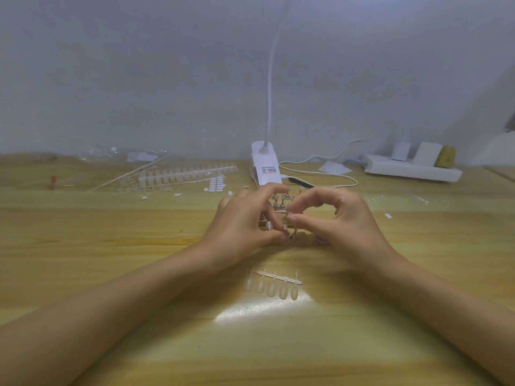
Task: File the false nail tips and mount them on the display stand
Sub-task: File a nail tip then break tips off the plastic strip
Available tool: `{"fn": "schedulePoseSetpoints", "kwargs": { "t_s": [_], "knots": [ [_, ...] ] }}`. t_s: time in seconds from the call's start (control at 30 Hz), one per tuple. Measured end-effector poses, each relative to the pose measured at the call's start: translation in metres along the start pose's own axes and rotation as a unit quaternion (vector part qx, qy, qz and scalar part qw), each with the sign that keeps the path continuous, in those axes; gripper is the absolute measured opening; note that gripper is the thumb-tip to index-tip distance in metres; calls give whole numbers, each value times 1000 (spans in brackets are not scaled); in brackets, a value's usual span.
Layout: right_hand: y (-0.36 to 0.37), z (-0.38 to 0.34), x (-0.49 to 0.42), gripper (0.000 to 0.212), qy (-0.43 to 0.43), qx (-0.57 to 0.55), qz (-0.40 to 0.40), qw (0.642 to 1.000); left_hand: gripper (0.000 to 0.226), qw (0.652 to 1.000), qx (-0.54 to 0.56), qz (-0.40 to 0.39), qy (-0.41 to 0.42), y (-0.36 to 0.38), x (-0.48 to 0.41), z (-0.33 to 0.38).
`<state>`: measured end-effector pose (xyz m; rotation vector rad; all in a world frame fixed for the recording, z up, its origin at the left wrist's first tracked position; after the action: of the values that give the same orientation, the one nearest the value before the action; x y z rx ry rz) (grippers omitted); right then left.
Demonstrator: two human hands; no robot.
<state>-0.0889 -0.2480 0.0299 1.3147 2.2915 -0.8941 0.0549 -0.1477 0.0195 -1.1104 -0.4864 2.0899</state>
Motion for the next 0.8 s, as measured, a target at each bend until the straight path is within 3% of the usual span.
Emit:
{"fn": "schedulePoseSetpoints", "kwargs": {
  "t_s": [0.1, 0.2, 0.3, 0.43, 0.53, 0.63, 0.7, 0.8],
  "knots": [
    [-16, 1, -12, 12, 19, -12, -5, 1000, 67, 1000, -4, -1, 9, 2, 0, -3],
    [-30, 6, -23, 16, -27, 115, -76, 990, 67, 999, -29, -2, 21, 4, 0, -5],
    [-41, 17, -25, 22, -15, 227, -111, 967, 72, 996, -68, -6, 55, -1, 0, -2],
    [-48, 21, -24, 26, -32, 251, -118, 960, 61, 986, -110, -63, 108, -22, -10, 14],
    [-49, 22, -25, 29, -49, 253, -139, 956, 40, 974, -148, -157, 73, -59, -33, 9],
    [-52, 28, -28, 31, -56, 263, -131, 954, 32, 944, -239, -228, 2, -105, -45, -26],
    [-52, 31, -30, 32, -58, 267, -127, 953, 33, 929, -294, -222, -35, -125, -43, -58],
    [-52, 37, -34, 34, -44, 274, -152, 949, 39, 938, -293, -181, -26, -123, -31, -90]
  ]
}}
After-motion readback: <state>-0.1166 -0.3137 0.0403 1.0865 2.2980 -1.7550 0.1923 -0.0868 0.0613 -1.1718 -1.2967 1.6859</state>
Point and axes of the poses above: each hand's wrist, its own x-axis away from the middle knuckle, its own y-axis out of the palm, z = x × y, the point moved 2 cm from there along -x, towards the middle knuckle, and after that the axes turned 13 degrees about z, right-handed, at the moved point
